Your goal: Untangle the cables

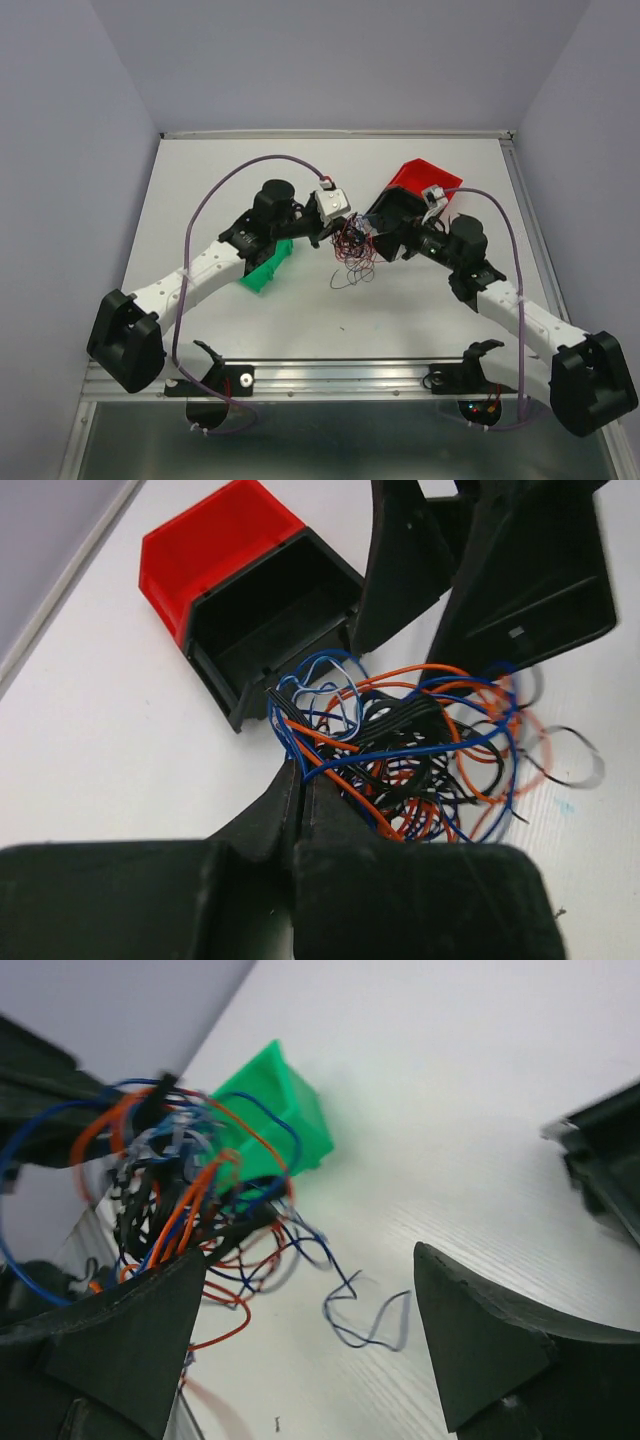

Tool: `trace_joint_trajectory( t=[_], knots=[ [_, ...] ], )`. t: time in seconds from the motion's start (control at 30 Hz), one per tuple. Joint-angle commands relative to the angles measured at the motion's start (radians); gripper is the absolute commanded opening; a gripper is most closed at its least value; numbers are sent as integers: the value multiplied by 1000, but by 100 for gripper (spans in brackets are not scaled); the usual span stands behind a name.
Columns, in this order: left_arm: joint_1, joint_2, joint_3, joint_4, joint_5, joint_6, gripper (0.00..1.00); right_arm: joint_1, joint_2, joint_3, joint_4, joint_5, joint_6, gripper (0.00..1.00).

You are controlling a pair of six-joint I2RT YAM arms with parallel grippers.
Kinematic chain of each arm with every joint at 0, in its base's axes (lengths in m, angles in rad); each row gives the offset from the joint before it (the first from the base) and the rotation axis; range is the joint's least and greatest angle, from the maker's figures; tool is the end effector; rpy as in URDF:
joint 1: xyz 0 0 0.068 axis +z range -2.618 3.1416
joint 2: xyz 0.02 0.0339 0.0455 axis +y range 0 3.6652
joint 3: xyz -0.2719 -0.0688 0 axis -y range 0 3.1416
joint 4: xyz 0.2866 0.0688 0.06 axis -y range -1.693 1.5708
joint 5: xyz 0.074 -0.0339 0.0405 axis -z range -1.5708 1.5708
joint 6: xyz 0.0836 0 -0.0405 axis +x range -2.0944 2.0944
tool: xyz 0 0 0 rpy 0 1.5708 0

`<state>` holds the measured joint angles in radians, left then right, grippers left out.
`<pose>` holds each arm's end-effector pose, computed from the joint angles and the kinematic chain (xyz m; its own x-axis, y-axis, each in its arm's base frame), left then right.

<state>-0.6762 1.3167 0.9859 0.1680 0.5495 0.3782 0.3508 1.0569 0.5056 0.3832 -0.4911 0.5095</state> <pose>0.2734 -0.2754 0.3168 0.2280 0.2208 -0.9483 0.9162 0.2809 0.2857 0.2753 0.1427 0.2266 -0.4979 0.2758 -0.8222 -0.5691 0.6115 0.5497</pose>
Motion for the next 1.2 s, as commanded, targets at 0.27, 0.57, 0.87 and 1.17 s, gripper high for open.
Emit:
trace_joint_trajectory(
  t=[0.27, 0.57, 0.87, 1.17],
  knots=[
    [96, -54, -131, 142, 127, -64, 0, 243, 136, 34, 220, -106, -112, 41],
    [205, -111, -162, 211, 135, -133, 0, 244, 40, 13, 100, 282, -106, 0],
    [250, -171, -216, 286, 183, -171, 0, 244, -97, -33, 123, 190, -152, 44],
    [219, -103, -170, 197, 411, -108, 0, 261, 43, 14, 178, 149, -187, 96]
  ],
)
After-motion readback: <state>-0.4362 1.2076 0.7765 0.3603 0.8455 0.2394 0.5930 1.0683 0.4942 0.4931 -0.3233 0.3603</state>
